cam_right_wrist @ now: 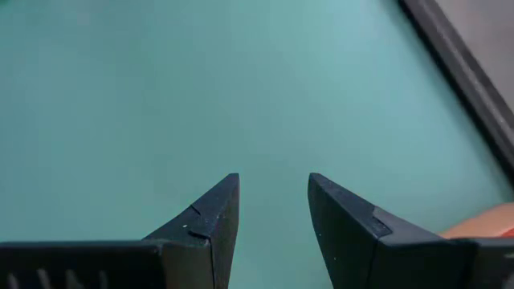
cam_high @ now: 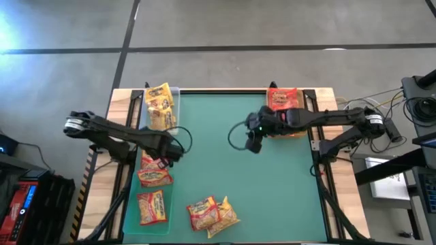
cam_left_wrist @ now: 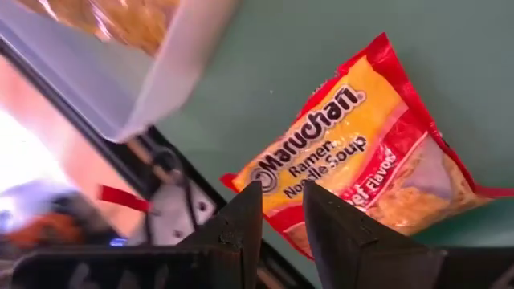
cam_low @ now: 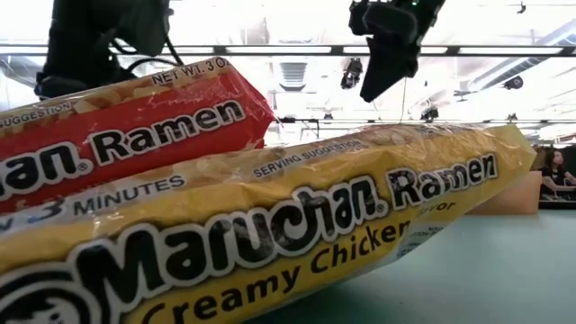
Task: Sort Maruchan noodles
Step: Put the red noodle pack into the green bin
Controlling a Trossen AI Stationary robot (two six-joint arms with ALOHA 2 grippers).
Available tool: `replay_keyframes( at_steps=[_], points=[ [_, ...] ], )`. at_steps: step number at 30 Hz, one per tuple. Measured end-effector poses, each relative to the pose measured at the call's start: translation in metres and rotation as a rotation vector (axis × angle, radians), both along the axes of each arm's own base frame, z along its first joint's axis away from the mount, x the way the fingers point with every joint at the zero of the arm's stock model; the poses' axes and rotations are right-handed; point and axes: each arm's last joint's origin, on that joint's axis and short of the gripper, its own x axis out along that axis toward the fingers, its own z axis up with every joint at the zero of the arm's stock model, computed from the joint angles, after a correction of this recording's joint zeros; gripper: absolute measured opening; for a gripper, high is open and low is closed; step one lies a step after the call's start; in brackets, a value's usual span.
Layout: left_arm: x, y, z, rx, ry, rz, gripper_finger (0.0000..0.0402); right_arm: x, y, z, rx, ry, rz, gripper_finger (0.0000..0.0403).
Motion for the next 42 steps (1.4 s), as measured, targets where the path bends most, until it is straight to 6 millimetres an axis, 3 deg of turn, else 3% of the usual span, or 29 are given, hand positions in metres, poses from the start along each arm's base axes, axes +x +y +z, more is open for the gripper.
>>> replay_keyframes(
  at_steps=[4,10,17,26,33,36,42],
  points=[
    [-0.018,0.009,-0.006,-0.090,-0.082,0.110,0.0076,-0.002,0.015,-0.011,0.017,0.026,0.025,0.0139],
    [-0.030,0.009,-0.018,-0.263,-0.129,0.167,0.0076,-0.007,0.025,-0.028,0.043,0.070,0.021,0.0139],
    [-0.026,0.007,-0.032,-0.338,-0.148,0.166,0.0076,-0.012,0.026,-0.044,0.047,0.113,0.014,0.0139],
    [0.015,0.006,-0.058,-0.394,-0.327,-0.020,0.0076,-0.009,0.026,-0.042,0.052,0.082,0.009,0.0139],
    [0.061,0.019,-0.065,-0.232,-0.355,-0.196,0.0076,-0.007,0.026,-0.040,0.055,0.055,0.008,0.0139],
    [0.080,0.025,-0.056,-0.186,-0.360,-0.257,0.0076,-0.007,0.026,-0.040,0.055,0.055,0.007,0.0139],
    [0.119,0.034,-0.015,-0.127,-0.503,-0.408,0.0076,-0.007,0.026,-0.040,0.055,0.052,0.007,0.0139]
  ],
)
